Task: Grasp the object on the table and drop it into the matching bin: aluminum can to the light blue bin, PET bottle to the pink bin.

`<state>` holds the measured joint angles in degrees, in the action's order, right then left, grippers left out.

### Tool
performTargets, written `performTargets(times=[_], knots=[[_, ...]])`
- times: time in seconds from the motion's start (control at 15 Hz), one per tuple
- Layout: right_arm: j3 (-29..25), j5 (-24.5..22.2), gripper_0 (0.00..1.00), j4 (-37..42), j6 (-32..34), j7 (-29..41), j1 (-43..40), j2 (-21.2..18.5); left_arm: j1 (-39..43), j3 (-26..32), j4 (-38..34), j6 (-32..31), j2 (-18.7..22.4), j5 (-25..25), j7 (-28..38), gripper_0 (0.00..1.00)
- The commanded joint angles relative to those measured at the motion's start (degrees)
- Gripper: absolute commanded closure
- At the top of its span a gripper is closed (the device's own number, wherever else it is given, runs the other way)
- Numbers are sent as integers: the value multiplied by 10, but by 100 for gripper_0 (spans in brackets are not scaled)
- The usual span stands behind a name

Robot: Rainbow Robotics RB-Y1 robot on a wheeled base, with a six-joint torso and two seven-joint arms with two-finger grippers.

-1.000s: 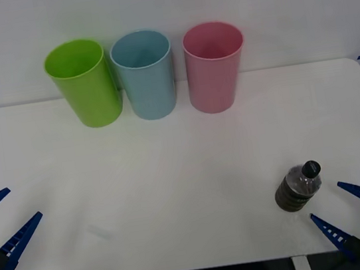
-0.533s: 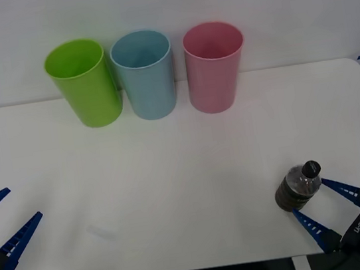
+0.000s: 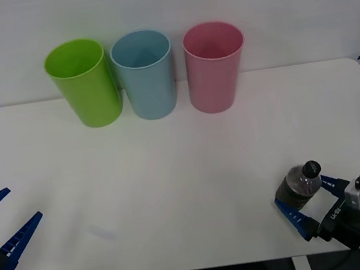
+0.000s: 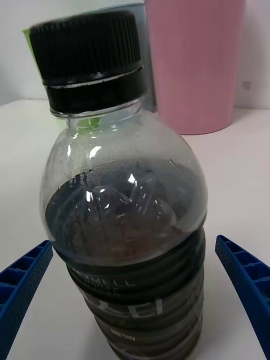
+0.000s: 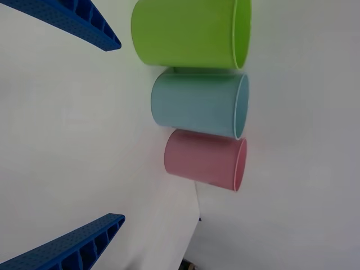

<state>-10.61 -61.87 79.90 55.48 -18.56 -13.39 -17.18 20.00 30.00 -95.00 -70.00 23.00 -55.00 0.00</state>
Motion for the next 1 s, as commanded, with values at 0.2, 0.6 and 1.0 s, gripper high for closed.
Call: performTargets(times=[0.2,0.6,1.0], knots=[[9,-1,0,0,-13,-8,6,6,0,0,0,0,0,0,0,0],[9,4,5,0,-12,-23,6,6,0,0,0,0,0,0,0,0],[5,10,100,0,-7,-31,7,5,0,0,0,0,0,0,0,0]])
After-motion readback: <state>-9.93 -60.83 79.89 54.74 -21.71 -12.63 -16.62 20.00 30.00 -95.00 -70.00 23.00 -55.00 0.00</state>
